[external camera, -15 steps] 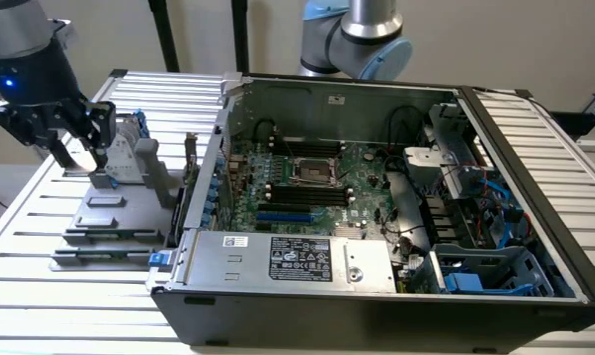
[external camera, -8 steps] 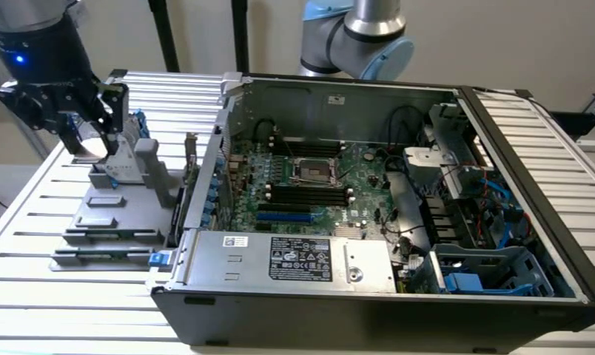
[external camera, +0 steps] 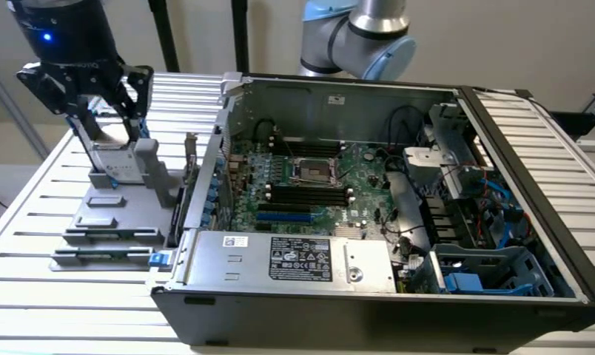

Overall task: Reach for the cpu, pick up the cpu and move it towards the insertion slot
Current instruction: 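Pick up the cpu and move it towards the insertion slot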

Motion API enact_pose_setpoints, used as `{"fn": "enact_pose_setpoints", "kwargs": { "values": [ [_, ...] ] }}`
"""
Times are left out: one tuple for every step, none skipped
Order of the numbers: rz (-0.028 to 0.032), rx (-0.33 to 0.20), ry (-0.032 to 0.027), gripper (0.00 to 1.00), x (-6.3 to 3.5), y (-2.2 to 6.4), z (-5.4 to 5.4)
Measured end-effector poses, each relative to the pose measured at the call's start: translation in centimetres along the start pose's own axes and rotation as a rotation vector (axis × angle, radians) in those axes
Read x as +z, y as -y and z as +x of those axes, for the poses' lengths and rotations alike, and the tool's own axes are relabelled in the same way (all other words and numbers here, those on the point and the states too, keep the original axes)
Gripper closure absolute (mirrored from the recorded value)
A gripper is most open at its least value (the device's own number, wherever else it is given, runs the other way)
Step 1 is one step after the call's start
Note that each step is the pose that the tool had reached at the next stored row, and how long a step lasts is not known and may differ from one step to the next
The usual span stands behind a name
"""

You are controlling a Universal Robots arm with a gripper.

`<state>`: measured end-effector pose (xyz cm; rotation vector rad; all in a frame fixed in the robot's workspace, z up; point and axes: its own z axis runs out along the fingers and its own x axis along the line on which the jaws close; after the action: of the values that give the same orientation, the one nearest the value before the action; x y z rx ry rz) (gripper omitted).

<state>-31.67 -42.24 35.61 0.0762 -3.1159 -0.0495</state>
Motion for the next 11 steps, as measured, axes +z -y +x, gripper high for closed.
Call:
{"fn": "enact_pose_setpoints", "kwargs": {
  "values": [
    [-0.0033,0.000,-0.0003,0.46,-0.23,0.01,-0.4],
    [-0.0069,0.000,-0.0002,0.46,-0.46,0.03,-0.9],
    [-0.0102,0.000,-0.0002,0.46,-0.69,0.04,-1.3],
    [-0.0133,0.000,-0.0004,0.46,-0.94,0.06,-1.8],
    [-0.0164,0.000,-0.0003,0.46,-1.17,0.08,-2.3],
    [-0.0198,0.000,-0.0001,0.46,-1.39,0.09,-2.7],
    [-0.0231,-0.001,-0.0001,0.46,-1.60,0.10,-3.1],
    [-0.0263,-0.001,-0.0001,0.46,-1.82,0.12,-3.6],
    [-0.0299,-0.001,0.0000,0.46,-2.04,0.14,-4.1],
    [-0.0335,-0.001,0.0003,0.46,-2.24,0.15,-4.5],
    [-0.0370,-0.001,0.0003,0.46,-2.42,0.17,-5.0]
  ]
}}
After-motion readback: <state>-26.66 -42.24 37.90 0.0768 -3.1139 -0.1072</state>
